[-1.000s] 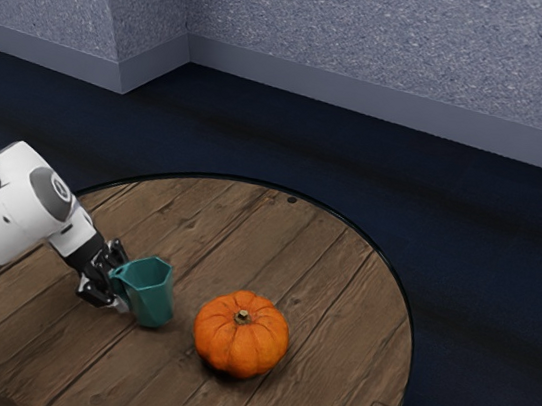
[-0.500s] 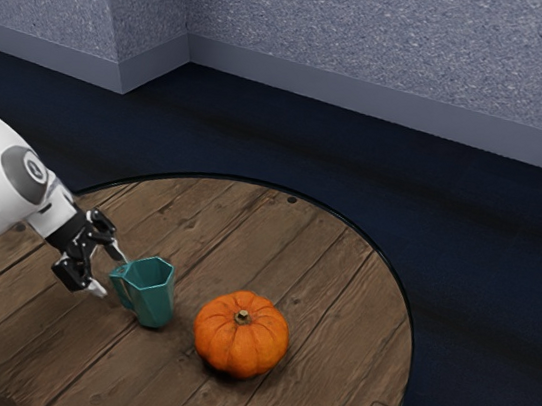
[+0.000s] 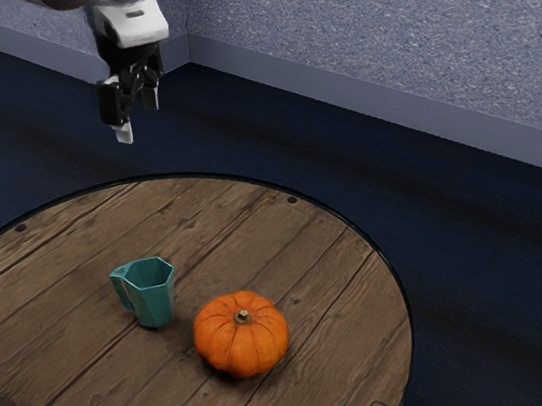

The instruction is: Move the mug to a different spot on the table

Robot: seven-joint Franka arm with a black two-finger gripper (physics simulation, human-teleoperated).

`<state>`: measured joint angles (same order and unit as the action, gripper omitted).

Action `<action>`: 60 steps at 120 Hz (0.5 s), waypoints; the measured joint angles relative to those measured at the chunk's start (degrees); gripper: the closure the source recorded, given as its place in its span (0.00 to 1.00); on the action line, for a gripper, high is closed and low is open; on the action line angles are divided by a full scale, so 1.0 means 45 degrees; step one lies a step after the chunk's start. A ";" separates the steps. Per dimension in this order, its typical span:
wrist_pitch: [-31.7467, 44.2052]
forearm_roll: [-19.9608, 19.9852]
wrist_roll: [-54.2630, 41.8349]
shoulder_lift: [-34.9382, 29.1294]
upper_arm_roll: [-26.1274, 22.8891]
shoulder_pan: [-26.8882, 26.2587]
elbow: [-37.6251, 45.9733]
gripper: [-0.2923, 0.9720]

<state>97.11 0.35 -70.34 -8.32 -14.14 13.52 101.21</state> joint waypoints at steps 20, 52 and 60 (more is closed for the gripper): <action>-0.1227 -0.0469 0.3574 0.0179 -0.0307 0.0007 -0.0093 0.23; -0.2244 -0.1181 0.7894 0.0369 -0.0414 0.0065 -0.0723 0.23; -0.2405 -0.1303 0.8724 0.0366 -0.0654 0.0022 -0.1095 0.23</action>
<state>86.29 -5.52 -31.08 -6.67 -17.09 13.62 96.29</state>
